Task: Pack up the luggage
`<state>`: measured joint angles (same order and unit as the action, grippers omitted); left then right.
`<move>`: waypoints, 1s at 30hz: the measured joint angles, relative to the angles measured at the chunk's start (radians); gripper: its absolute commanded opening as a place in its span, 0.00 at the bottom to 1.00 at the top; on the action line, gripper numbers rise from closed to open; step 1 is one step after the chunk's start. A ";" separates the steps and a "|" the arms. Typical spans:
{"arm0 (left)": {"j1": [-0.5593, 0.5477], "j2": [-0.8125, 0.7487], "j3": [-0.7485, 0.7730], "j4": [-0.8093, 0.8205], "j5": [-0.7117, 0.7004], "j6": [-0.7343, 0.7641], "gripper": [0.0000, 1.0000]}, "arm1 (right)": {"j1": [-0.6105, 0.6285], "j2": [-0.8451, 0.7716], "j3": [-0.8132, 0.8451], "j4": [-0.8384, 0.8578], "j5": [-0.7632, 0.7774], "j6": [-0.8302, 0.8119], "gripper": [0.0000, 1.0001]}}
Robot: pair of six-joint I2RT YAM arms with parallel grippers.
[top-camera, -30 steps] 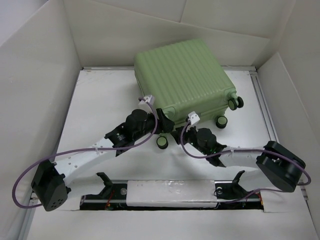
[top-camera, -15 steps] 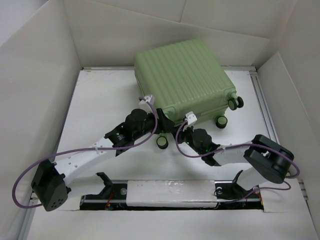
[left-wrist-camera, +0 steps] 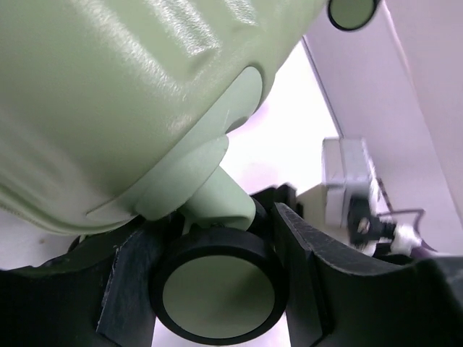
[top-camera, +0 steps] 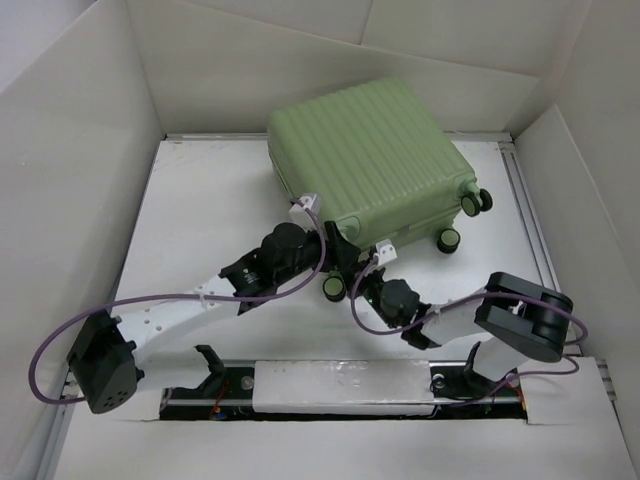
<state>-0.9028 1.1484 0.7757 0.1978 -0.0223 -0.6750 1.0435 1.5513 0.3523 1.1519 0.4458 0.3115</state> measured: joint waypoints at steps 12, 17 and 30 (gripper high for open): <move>-0.003 0.077 0.059 -0.008 0.078 -0.098 0.00 | 0.223 0.225 0.134 0.144 0.433 0.135 0.00; -0.027 0.113 0.091 -0.023 0.074 -0.154 0.00 | 0.274 0.319 0.192 0.209 0.591 0.108 0.00; -0.044 0.122 0.112 -0.023 0.068 -0.190 0.76 | 0.386 0.295 0.291 0.163 0.609 0.065 0.58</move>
<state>-0.9470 1.2705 0.8875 0.1749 0.0460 -0.8654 1.4292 1.8465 0.6437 1.3148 1.0550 0.3763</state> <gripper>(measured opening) 0.632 0.507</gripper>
